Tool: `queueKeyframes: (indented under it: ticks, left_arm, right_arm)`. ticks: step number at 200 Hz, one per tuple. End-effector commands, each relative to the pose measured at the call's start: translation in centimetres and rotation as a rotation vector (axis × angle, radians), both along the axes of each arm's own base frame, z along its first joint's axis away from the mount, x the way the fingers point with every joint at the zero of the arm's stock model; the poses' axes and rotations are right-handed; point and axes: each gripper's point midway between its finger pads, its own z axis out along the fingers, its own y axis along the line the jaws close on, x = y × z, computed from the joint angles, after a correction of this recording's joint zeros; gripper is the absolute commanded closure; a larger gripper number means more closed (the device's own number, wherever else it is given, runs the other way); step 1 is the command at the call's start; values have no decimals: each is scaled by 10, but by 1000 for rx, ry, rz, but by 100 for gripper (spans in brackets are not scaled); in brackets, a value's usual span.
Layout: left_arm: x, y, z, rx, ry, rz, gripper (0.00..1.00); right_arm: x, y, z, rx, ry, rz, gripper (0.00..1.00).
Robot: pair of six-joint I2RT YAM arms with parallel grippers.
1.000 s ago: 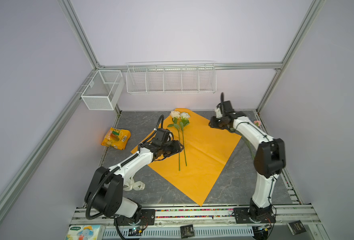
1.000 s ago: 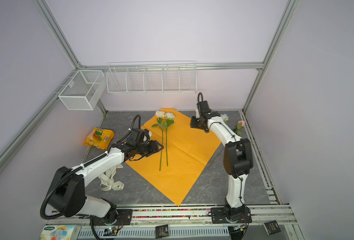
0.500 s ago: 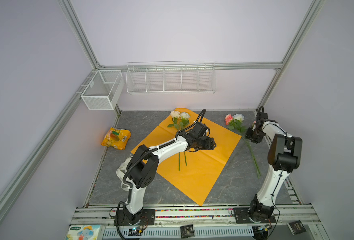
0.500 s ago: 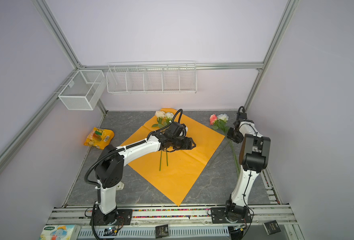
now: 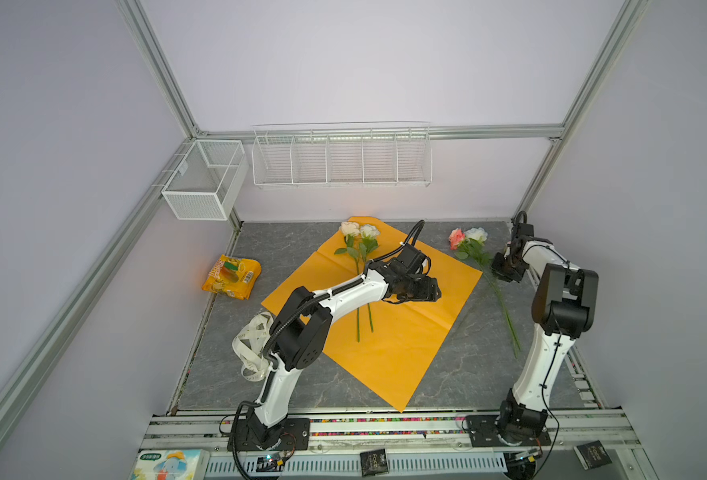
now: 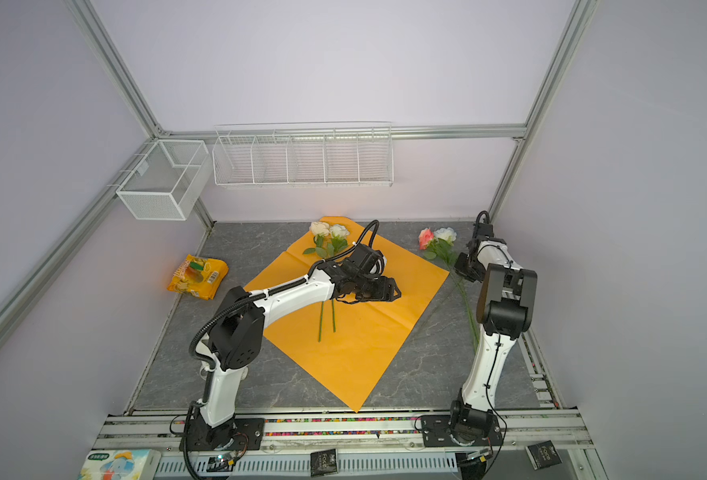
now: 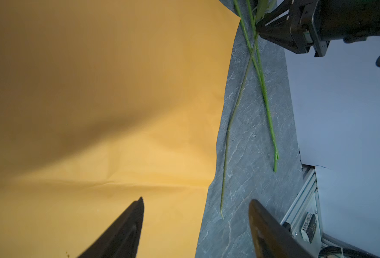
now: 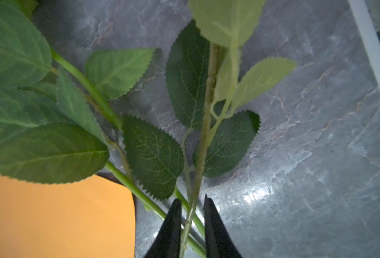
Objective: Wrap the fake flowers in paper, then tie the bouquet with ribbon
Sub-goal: 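Move the right gripper to the roses on the table and grasp a pink rose stem, then carry the pink rose onto the paper beside the white roses and release it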
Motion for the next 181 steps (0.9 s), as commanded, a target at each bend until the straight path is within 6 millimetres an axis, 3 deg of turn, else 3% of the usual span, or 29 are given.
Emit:
queueKeyframes:
  ticks: [1,30,69,97,136,159,181]
  left_arm:
    - [-3,-6,-1,4,8,-28,26]
    - [-4,-4,0,7,9,-28,27]
    - [-5,-3,2,6,6,-30,28]
    - [-5,-2,6,7,0,-29,29]
    - [0,14,20,34,-66,8,29]
    - [8,36,34,35,-115,67,28]
    - [19,72,44,25,-142,156,27]
  right_arm:
    - [3,-3,-7,11,4,13,79]
    - [4,-3,-16,19,14,14,84]
    - [5,-3,-10,16,-12,19,91]
    - [7,-6,17,-13,-84,18,93]
    - [1,5,77,15,-217,21,93]
    - [-9,25,109,42,-287,64,93]
    - [-12,85,127,129,-352,195,93]
